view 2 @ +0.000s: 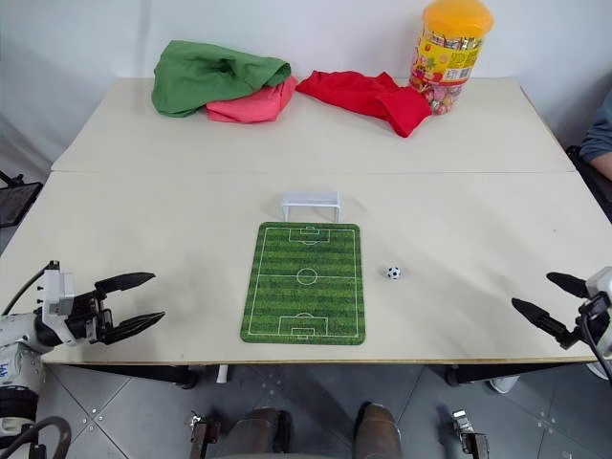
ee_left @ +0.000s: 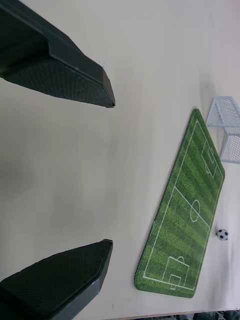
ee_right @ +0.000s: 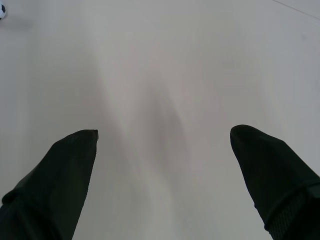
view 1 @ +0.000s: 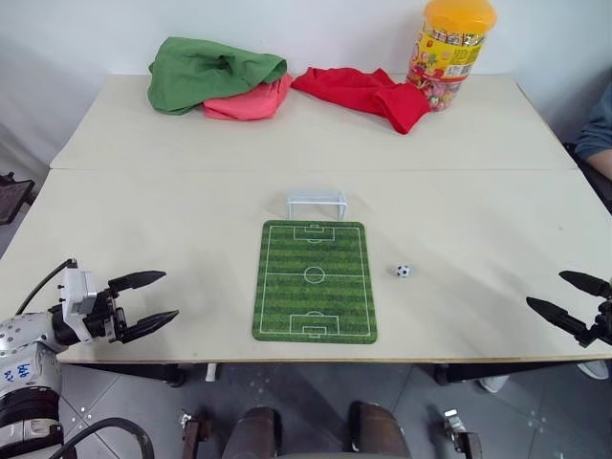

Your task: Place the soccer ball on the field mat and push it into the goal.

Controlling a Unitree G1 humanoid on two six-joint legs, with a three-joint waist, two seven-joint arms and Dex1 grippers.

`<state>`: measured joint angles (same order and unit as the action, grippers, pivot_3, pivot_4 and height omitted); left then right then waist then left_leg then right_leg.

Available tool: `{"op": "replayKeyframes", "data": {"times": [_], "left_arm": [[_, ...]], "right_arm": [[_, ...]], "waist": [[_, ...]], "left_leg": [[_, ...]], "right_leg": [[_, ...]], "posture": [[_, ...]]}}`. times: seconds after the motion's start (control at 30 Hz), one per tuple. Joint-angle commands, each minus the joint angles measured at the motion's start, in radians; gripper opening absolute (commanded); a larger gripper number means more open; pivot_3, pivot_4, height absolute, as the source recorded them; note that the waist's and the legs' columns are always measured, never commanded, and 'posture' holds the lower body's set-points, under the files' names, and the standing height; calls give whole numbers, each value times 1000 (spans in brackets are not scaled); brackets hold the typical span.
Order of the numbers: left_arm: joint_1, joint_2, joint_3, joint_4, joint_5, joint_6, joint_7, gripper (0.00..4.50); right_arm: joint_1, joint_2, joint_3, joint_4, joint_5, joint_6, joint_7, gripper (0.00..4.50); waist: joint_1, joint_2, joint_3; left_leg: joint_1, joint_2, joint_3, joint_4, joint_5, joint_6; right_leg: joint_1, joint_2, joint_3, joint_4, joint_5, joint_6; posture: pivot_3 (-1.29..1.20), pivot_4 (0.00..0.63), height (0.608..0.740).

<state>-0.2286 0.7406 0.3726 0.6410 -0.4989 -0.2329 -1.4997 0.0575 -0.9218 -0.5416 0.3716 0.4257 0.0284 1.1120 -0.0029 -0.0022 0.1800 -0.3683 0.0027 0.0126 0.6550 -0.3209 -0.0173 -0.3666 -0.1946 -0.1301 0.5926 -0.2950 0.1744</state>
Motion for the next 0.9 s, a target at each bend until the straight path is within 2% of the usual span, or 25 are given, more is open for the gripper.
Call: {"op": "replayKeyframes", "data": {"times": [0.03,0.23,0.43,0.5,0.67,0.83,0.9], "left_arm": [[-8,16,5,11,-1,-12,-20,4500],[-20,14,7,-27,-3,53,40,4500],[-2,-1,-15,-99,-6,76,30,4500],[-14,-23,-8,-122,-57,97,-16,4500],[-14,-61,-31,-159,-45,34,-40,4500],[-10,-90,-47,-225,-76,40,-48,4500],[-4,-97,-51,-257,-90,46,-53,4500]], "right_arm": [[7,-5,-36,-32,23,8,-4,4447],[6,-27,-32,-106,47,86,7,4447],[-47,-74,19,-275,79,259,7,4447],[-107,-87,77,-361,86,301,6,4447],[-272,-99,249,-431,89,464,11,4447],[-478,-15,477,-342,-29,352,80,4447],[-529,17,518,-291,-50,318,107,4447]], "waist": [[0,0,0],[0,0,0],[-2,0,0],[-3,0,0],[0,0,0],[0,-1,0],[-1,-1,0]], "left_leg": [[0,0,0,0,0,0],[0,0,0,0,0,0],[0,0,0,1,0,0],[0,0,0,2,0,0],[-1,1,-1,6,0,0],[-3,0,-2,7,-1,1],[-3,0,-1,8,-1,1]], "right_leg": [[0,0,0,0,0,0],[0,0,0,0,0,0],[0,0,0,2,0,0],[-1,0,1,2,0,0],[0,0,1,4,0,-1],[0,0,0,3,1,-1],[-1,0,0,3,1,0]], "posture": [[0,150,740],[0,150,740],[0,150,740],[0,150,740],[0,150,740],[0,150,740],[0,150,740]]}}
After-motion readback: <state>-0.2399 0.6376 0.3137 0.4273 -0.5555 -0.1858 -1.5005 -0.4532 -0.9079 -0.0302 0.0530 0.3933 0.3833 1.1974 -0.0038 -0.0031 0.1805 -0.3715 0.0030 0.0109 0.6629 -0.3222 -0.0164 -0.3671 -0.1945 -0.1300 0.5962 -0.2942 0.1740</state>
